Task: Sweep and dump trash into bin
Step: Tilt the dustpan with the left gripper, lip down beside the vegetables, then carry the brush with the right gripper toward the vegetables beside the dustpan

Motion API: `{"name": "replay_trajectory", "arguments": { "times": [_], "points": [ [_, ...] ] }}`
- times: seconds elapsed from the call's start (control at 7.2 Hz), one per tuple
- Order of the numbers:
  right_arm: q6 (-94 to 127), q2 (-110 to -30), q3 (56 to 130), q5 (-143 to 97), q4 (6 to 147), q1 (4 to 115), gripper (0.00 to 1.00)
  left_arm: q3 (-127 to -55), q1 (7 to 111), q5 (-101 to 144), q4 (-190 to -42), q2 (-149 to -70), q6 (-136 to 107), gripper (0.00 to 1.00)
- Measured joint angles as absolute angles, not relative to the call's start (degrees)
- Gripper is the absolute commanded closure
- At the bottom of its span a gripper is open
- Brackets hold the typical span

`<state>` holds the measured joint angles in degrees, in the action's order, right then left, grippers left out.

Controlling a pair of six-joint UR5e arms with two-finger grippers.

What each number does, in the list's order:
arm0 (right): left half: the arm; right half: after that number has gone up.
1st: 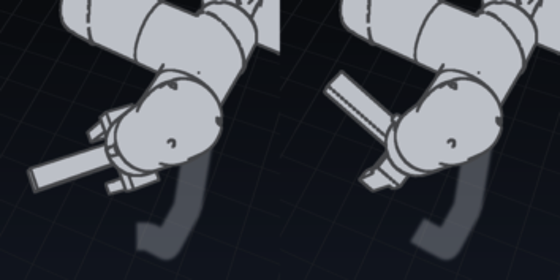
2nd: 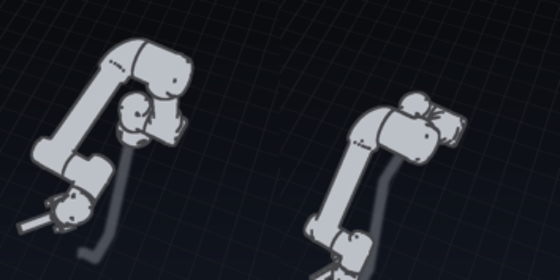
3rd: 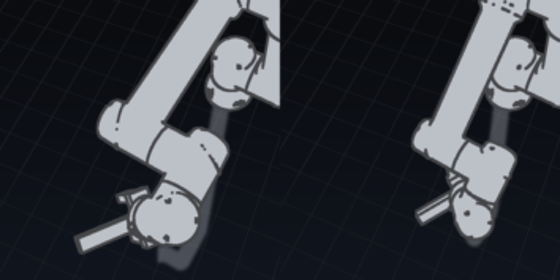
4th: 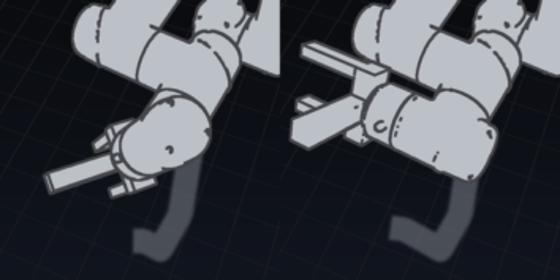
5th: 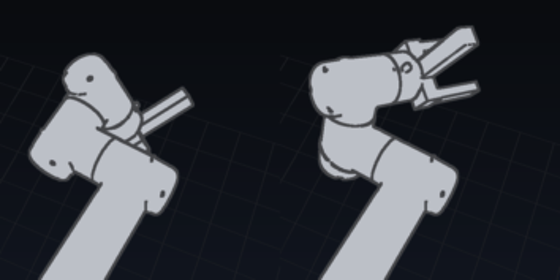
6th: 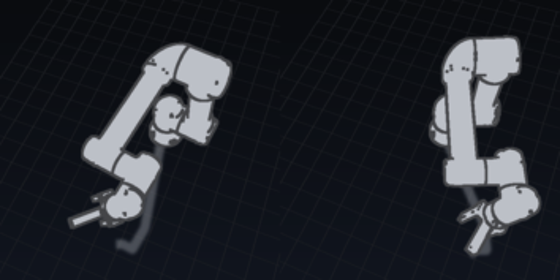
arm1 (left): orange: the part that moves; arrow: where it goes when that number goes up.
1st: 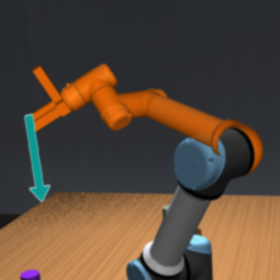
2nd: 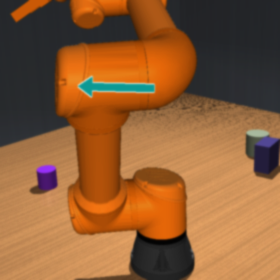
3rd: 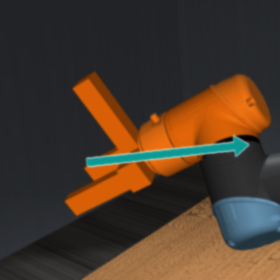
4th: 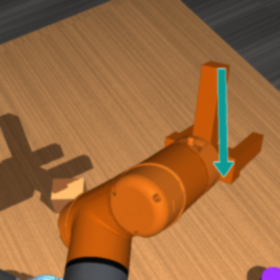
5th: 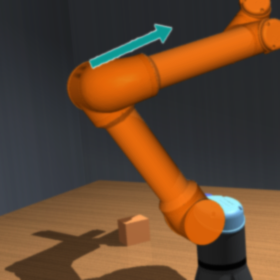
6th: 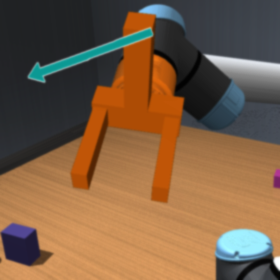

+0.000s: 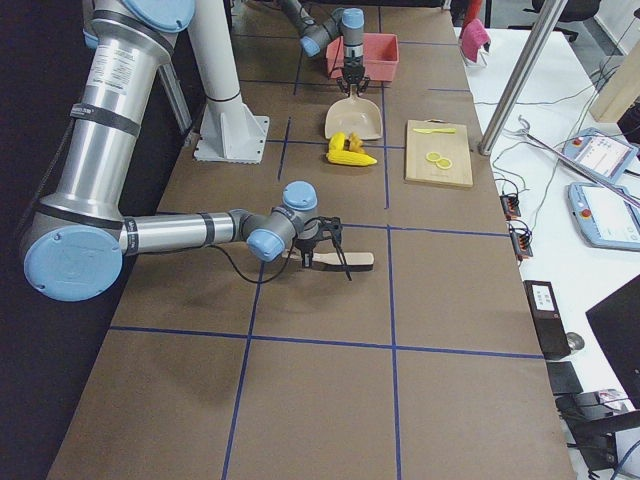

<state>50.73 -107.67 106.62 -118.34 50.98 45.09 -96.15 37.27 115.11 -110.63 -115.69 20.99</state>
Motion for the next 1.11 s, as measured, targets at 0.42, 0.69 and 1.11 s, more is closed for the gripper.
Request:
{"name": "replay_trajectory", "arguments": {
  "times": [0.42,0.69,1.11],
  "points": [
    [52.02,-107.19,106.91,-118.38,51.22,44.95,1.0,-96.15,36.2,115.05,-109.31,-116.6,20.6,0.99],
    [56.77,-104.13,108.23,-119.01,53.47,44.06,1.0,-96.14,35.88,115.01,-109.26,-116.64,20.47,0.99],
    [62.42,-96.11,113.48,-119.08,64.84,40.14,1.0,-96.07,35.72,114.97,-109.19,-116.58,20.45,0.99]
  ]
}}
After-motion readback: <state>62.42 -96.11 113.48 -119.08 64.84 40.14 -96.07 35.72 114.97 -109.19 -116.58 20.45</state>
